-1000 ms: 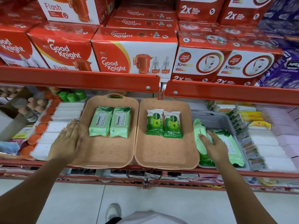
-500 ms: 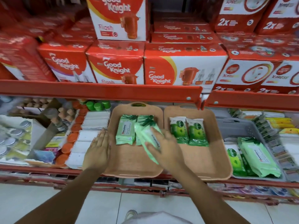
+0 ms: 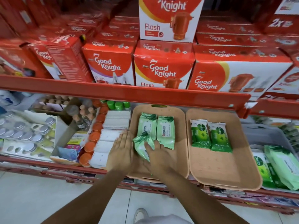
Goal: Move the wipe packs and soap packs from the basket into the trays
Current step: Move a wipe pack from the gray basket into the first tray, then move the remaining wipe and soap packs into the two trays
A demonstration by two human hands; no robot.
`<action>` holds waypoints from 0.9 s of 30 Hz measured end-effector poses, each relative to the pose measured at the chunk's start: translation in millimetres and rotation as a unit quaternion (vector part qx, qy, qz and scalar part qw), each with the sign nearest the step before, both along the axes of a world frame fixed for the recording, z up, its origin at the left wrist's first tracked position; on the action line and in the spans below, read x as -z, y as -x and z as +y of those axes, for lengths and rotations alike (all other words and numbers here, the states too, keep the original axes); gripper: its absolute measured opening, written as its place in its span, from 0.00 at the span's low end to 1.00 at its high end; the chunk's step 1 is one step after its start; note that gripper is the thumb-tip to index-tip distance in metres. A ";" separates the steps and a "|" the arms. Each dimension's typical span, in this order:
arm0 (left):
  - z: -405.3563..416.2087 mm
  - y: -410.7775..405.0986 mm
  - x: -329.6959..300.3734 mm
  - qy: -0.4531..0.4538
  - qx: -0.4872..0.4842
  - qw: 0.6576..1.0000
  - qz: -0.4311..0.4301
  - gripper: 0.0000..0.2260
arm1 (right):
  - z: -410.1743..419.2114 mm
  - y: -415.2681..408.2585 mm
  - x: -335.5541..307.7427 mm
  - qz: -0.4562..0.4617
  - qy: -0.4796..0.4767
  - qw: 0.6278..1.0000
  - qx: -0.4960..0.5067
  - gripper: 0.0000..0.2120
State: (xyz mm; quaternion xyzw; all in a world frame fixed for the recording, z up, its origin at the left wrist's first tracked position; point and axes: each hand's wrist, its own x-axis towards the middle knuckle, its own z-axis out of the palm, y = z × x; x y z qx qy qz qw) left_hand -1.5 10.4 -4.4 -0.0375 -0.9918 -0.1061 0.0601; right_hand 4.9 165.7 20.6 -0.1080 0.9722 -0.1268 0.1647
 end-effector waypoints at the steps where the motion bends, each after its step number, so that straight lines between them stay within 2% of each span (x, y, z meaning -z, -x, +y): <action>1: -1.4 1.0 -0.4 0.002 0.000 1.000 -0.001 0.25 | 2.2 1.2 -1.0 0.001 0.013 1.000 0.000 0.33; 5: -8.1 4.0 0.3 0.013 0.000 1.000 -0.001 0.24 | 18.6 -2.9 -7.8 0.053 0.054 0.997 0.017 0.29; 10: -17.2 -0.4 1.9 0.007 -0.001 1.000 0.008 0.24 | 76.5 -18.9 -22.7 0.160 0.096 0.978 0.093 0.24; 13: -16.7 1.7 1.8 0.012 0.007 1.000 0.008 0.26 | 141.8 -26.9 -30.8 0.214 0.066 0.959 0.175 0.24; 16: -13.7 3.5 1.8 0.007 0.008 1.000 0.014 0.26 | 218.2 -32.6 -27.6 0.228 0.013 0.939 0.258 0.26; 21: -9.9 -1.3 4.4 -0.001 0.010 1.000 0.005 0.25 | 321.5 -38.5 -1.7 0.150 -0.075 0.902 0.398 0.26; 27: -11.0 2.3 3.3 0.003 0.008 1.000 0.016 0.26 | 371.7 -38.4 8.5 0.036 -0.153 0.884 0.441 0.32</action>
